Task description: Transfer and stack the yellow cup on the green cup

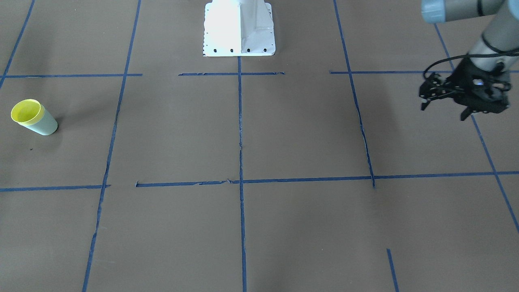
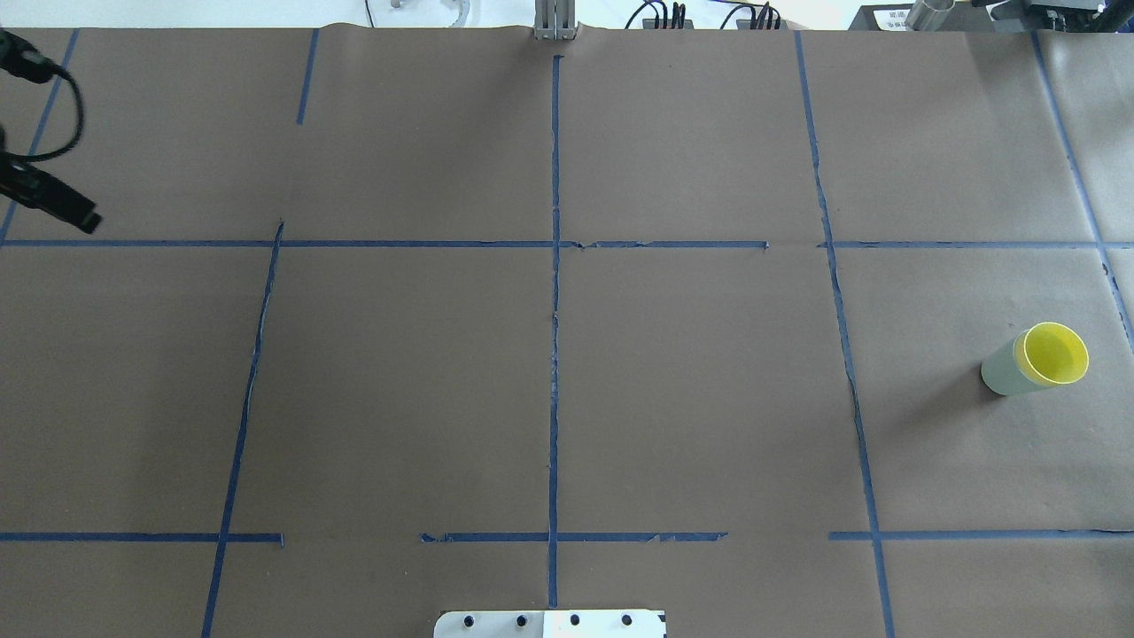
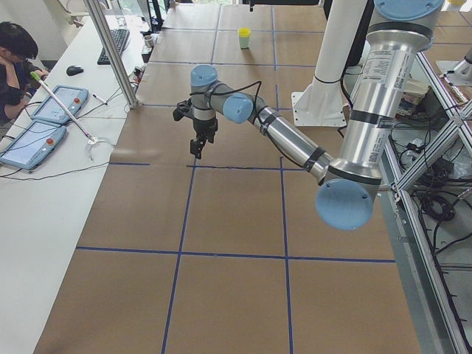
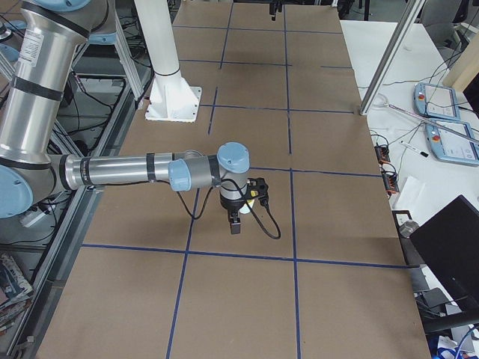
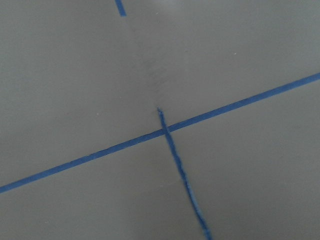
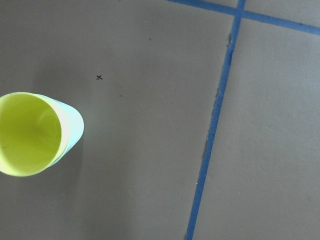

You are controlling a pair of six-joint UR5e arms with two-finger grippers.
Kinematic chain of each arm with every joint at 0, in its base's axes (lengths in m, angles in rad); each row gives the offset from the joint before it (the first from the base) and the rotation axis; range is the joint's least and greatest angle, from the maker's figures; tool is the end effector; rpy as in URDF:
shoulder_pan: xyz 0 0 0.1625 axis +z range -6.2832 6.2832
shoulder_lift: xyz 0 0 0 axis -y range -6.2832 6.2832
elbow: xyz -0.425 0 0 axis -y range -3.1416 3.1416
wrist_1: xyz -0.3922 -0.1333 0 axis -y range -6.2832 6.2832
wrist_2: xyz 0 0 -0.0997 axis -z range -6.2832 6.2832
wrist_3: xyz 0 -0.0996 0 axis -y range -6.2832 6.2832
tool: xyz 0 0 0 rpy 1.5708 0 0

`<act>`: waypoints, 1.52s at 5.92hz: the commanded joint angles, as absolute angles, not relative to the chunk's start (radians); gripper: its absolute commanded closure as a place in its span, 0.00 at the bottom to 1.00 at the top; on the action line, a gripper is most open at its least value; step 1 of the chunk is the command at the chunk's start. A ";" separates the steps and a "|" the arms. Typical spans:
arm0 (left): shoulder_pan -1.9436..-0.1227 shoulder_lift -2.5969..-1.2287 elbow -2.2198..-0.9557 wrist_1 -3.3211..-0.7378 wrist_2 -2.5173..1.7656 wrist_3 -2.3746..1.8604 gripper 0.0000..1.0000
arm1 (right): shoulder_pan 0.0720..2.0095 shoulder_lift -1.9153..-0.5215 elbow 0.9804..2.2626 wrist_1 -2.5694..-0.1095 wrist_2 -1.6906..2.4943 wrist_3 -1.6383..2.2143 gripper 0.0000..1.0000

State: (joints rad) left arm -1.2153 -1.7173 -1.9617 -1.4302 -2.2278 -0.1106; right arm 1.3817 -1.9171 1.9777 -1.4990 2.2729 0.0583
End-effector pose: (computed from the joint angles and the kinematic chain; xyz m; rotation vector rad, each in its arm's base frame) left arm 0.1135 -0.5140 0.4164 0.2235 0.7227 0.3635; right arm 0.0008 -0.3627 0.6007 0.0395 -0.7122 -0.1717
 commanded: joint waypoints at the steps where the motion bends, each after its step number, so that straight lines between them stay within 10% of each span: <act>1: -1.462 -1.578 -1.876 -1.408 -2.319 0.219 0.00 | 1.487 -1.936 2.005 -1.634 2.301 -0.063 0.00; 9: -1.529 -1.347 -1.804 -1.401 -2.306 0.224 0.00 | 1.499 -1.933 1.968 -1.654 2.299 -0.101 0.00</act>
